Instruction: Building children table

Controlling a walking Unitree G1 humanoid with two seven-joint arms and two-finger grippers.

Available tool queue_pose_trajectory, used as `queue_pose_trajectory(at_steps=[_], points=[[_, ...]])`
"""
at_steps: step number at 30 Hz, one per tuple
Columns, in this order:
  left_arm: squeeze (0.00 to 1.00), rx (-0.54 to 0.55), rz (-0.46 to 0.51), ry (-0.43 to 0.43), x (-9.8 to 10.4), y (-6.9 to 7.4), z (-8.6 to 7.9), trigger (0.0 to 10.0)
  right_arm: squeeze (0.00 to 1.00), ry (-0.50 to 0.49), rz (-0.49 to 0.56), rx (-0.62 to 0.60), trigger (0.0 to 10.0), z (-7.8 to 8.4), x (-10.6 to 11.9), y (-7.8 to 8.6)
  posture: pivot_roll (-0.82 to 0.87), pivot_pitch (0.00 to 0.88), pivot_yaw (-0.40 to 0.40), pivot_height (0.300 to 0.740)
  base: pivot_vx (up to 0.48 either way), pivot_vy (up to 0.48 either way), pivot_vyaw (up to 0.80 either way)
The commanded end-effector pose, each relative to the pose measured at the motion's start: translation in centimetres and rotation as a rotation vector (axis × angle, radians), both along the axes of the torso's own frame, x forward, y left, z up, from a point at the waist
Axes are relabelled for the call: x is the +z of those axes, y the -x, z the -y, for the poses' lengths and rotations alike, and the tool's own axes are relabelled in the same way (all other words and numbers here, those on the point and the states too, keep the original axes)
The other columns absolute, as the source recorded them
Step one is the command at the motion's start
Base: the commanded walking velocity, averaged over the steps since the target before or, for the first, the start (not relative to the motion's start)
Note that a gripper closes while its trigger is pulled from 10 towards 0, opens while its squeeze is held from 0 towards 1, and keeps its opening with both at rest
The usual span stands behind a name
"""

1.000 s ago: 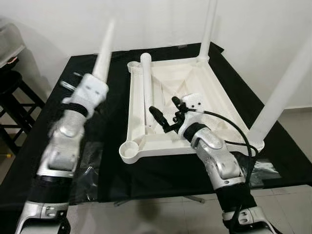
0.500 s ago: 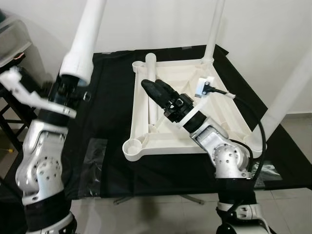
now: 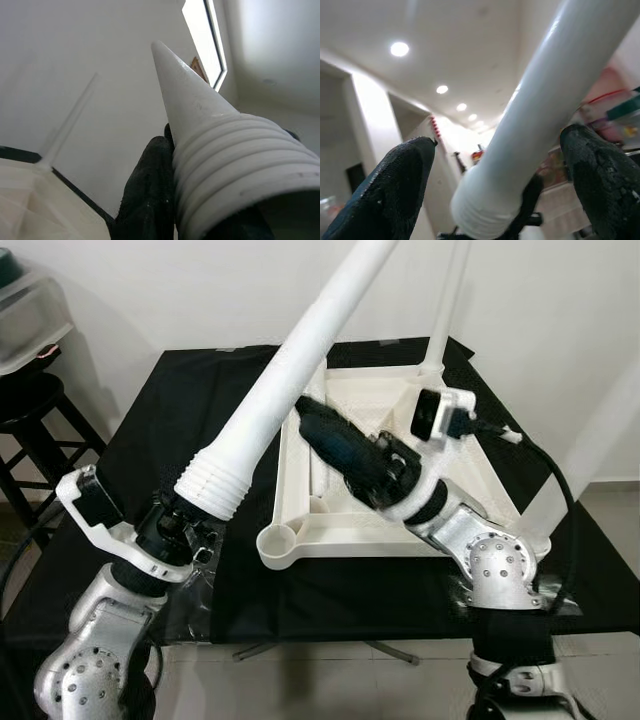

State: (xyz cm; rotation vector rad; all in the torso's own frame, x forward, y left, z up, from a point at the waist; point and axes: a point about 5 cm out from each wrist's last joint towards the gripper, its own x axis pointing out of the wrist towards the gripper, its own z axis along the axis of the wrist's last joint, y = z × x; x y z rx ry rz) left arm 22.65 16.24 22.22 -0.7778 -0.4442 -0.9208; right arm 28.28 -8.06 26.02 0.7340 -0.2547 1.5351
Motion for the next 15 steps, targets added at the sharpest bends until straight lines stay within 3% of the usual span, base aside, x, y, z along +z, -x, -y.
queue_pose_trajectory(at_steps=[1, 15], points=[[0.0, -0.044, 0.003, 0.014, -0.2, 0.5, 0.3, 10.0, 0.0, -0.005, 0.029, 0.04, 10.0, -0.2, 0.4, 0.5, -0.04, 0.048, -0.005, 0.74, 0.0, 0.0, 0.0], [0.0, -0.209, 0.016, -0.018, -0.8, 1.7, 2.2, 10.0, 0.0, -0.002, 0.091, 0.146, 10.0, 0.6, 0.6, 0.7, -0.02, 0.046, -0.005, 0.74, 0.0, 0.0, 0.0]])
